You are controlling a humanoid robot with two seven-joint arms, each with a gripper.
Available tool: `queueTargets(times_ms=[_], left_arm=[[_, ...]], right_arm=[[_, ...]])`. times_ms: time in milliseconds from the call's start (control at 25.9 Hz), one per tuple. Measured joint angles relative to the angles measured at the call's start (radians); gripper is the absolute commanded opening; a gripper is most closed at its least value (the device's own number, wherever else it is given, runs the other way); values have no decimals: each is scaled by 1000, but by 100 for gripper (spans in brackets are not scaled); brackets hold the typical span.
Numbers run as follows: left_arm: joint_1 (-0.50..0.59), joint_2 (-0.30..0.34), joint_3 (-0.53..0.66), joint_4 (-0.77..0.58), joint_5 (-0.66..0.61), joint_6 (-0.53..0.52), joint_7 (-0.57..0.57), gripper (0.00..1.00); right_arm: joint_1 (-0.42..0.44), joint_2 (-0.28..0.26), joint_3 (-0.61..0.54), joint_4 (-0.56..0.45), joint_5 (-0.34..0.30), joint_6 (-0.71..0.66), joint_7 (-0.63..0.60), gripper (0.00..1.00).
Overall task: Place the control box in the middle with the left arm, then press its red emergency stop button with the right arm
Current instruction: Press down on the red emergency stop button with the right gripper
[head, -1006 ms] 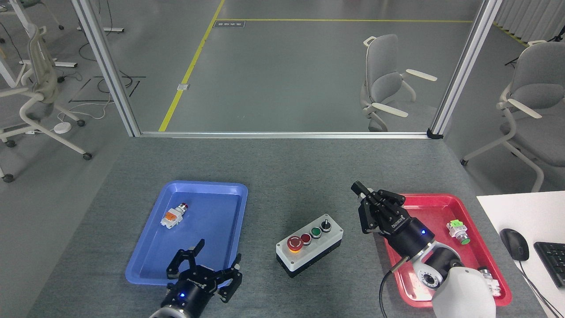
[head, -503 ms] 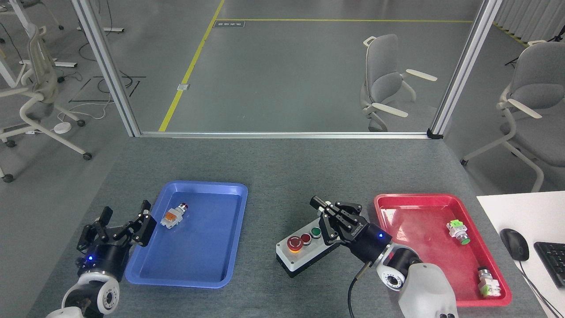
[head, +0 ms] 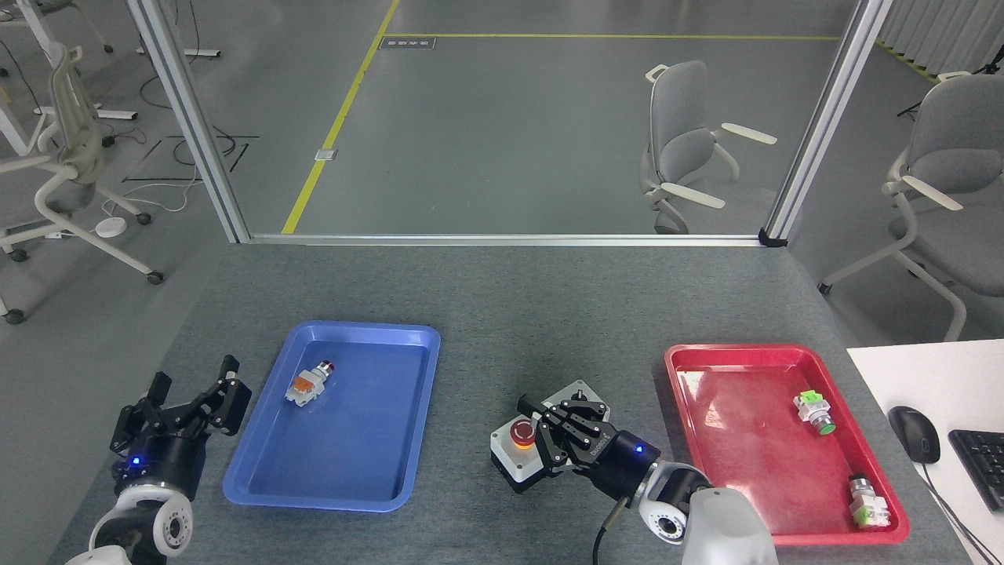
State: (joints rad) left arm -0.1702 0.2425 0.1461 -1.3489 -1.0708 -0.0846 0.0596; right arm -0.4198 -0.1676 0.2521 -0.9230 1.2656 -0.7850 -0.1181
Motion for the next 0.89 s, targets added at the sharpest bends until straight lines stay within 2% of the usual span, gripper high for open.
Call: queueTargets(times_ms=[348, 657, 890], left_arm=[[3, -4, -5, 21, -21, 0, 4, 99], [24, -15, -79, 64, -23, -1, 93, 99], [49, -38, -97, 72, -23, 6, 109, 99]], right_arm=[[-23, 30, 12, 86, 0, 0, 0, 0], [-34, 48, 26, 125, -2, 0, -3, 0], [-36, 49, 26, 139, -12, 1, -7, 0]])
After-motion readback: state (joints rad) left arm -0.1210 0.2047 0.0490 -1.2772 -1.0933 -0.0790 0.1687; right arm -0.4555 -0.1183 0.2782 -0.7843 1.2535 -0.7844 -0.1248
